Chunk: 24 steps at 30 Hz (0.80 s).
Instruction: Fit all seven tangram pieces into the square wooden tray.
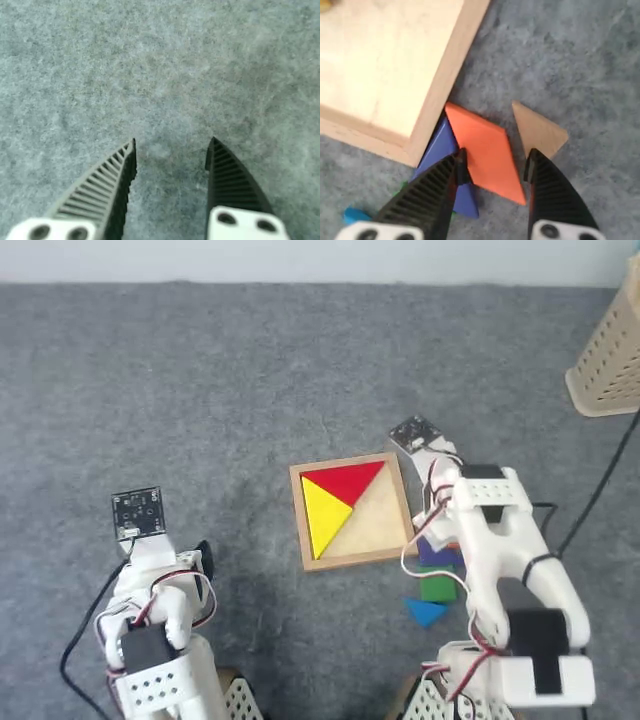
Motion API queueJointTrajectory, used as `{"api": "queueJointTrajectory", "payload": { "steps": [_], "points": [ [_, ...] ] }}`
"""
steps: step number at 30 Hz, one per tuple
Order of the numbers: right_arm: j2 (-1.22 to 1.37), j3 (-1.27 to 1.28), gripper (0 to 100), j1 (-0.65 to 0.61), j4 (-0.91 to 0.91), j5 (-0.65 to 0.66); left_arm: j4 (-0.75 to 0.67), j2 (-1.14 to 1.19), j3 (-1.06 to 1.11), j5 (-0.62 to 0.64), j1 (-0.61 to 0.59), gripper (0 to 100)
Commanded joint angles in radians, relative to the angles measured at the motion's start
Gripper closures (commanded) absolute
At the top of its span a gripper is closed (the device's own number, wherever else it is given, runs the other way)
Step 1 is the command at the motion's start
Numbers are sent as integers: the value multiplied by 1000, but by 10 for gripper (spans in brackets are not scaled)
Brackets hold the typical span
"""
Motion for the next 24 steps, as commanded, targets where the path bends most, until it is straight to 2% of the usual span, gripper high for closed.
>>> {"api": "queueJointTrajectory", "payload": {
  "steps": [1,10,12,16,24],
  "points": [
    [-73,94,807,13,-4,18,5,-14,-13,-5,5,784],
    [-24,103,809,19,-10,11,5,-14,-13,-5,5,784],
    [-24,103,837,19,-10,3,5,-14,-13,-5,5,784],
    [-24,95,910,30,-30,-63,5,-14,-13,-5,5,784],
    [-24,12,922,137,1,-163,5,-14,-13,-5,5,784]
  ]
}}
